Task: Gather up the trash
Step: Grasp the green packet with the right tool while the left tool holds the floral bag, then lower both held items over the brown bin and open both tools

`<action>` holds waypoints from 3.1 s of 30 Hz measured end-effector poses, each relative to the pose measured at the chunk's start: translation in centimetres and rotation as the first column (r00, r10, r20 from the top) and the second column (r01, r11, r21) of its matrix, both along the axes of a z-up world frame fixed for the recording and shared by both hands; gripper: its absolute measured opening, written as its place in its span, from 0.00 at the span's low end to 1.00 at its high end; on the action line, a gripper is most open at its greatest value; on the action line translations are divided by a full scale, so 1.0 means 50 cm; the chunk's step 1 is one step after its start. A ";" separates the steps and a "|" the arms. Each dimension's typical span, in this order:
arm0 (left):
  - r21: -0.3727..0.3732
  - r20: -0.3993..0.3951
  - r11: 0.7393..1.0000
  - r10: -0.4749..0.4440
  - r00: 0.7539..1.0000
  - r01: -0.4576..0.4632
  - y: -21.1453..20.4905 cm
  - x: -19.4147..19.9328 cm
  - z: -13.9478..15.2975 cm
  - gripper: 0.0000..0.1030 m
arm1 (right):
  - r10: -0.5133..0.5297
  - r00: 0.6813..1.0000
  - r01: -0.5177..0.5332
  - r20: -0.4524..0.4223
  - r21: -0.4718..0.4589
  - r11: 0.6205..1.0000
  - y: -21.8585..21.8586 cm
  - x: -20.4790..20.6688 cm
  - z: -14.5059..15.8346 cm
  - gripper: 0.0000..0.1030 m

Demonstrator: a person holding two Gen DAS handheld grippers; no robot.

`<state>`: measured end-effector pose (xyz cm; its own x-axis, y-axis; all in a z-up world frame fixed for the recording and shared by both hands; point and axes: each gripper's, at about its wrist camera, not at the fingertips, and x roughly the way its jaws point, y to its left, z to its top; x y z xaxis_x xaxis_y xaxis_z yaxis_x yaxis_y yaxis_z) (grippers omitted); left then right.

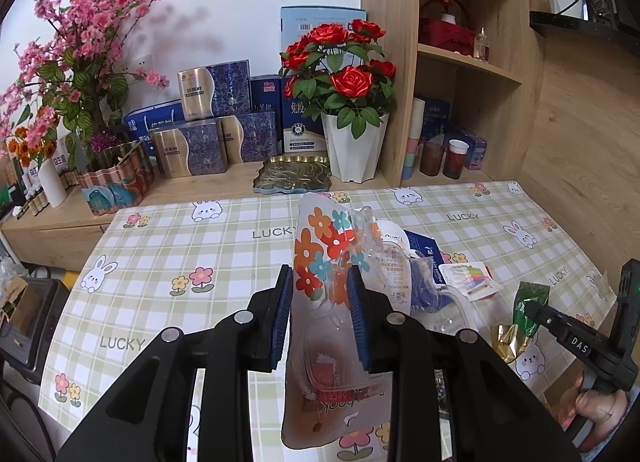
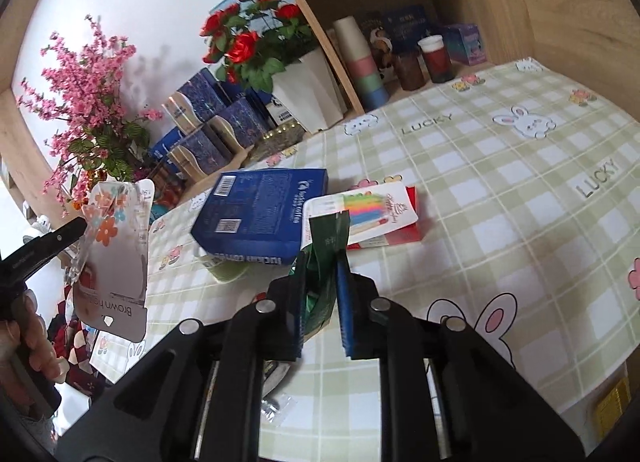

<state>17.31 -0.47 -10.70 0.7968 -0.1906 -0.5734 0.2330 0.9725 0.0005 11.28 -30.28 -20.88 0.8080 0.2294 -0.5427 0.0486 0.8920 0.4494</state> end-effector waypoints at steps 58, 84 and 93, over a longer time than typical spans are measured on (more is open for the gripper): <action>-0.093 -0.080 0.995 0.026 0.996 -0.033 0.090 -0.436 -0.125 0.28 | 0.284 0.897 -0.326 -0.339 -0.072 0.943 0.227 -0.283 -0.184 0.46; 0.032 -0.334 0.997 -0.058 0.941 0.073 0.012 -0.388 -0.283 0.29 | 0.113 0.993 -0.103 0.023 -0.252 0.962 0.102 -0.309 0.054 0.95; 0.087 -0.449 0.985 -0.097 0.888 0.151 -0.056 -0.346 -0.367 0.30 | 0.075 0.996 -0.064 0.037 -0.241 0.968 0.073 -0.313 0.055 0.95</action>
<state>0.02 -3.25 -29.07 0.4300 -0.1814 -0.8844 0.3541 0.9350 -0.0196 -4.39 -26.65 -18.13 0.8197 0.1536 -0.5518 -0.0329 0.9744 0.2223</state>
